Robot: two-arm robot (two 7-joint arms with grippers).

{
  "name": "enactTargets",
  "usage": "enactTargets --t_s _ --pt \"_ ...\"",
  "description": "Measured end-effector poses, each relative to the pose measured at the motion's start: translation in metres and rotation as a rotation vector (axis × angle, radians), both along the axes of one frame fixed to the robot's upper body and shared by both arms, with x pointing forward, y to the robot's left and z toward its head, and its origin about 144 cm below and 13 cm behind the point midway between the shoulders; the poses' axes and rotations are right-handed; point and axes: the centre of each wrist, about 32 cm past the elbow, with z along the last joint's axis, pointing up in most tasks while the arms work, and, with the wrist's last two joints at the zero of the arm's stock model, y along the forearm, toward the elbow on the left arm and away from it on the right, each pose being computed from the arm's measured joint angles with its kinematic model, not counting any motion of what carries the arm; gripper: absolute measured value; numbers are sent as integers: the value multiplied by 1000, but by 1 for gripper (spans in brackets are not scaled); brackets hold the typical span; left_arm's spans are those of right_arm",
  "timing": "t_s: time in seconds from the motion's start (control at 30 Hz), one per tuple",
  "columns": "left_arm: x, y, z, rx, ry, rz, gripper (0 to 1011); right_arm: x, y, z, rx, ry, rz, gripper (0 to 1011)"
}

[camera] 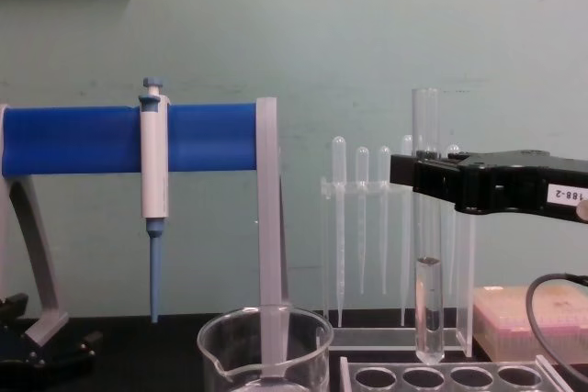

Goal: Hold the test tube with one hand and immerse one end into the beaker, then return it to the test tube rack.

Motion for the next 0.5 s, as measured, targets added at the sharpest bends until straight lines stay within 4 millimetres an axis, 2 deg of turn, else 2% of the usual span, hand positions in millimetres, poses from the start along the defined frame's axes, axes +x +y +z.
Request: enactTargets --t_s 0.5 --pt "0 0 0 0 0 0 1000 0 0 0 0 0 0 227"
